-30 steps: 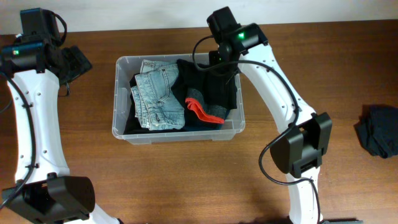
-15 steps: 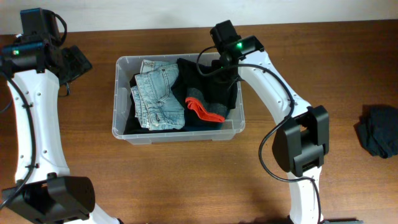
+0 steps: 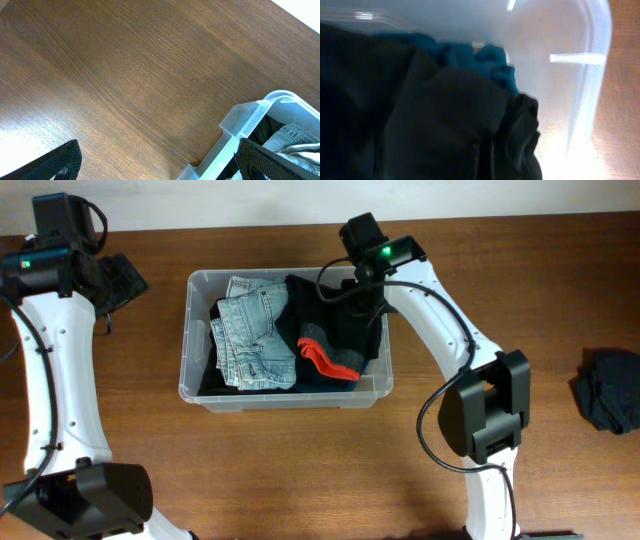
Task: Pack container
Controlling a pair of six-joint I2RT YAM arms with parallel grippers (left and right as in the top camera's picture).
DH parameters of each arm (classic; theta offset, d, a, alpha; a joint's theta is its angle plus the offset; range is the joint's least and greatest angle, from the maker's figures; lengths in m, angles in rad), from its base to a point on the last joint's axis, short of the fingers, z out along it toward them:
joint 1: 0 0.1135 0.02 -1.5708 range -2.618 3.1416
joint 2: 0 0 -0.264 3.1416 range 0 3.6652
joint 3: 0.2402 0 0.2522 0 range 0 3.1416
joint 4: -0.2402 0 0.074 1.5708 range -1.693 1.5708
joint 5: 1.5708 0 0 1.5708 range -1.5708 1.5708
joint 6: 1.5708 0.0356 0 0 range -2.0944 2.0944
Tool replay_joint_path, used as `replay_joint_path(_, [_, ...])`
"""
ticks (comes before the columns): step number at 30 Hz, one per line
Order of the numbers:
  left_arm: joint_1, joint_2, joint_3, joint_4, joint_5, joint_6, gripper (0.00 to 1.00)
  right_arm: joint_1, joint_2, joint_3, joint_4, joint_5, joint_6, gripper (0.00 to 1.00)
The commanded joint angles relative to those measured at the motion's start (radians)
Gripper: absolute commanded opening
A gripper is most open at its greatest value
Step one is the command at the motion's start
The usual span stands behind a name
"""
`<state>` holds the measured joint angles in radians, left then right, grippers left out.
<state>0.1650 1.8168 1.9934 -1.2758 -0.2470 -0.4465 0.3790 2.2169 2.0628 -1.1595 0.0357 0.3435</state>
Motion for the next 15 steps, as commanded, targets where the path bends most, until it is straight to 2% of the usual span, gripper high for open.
replay_joint_path(1, [0.003,-0.02,0.006,-0.001,-0.004,-0.01,0.99,0.013,-0.07,0.072,-0.069,-0.048,0.005,0.04])
replay_joint_path(10, [0.003,-0.02,0.006,-0.001,-0.004,-0.01,0.99,0.085,-0.071,0.071,-0.15,-0.051,0.006,0.04])
replay_joint_path(15, [0.003,-0.02,0.006,-0.001,-0.004,-0.009,0.99,0.118,-0.066,0.014,-0.149,-0.046,0.064,0.04])
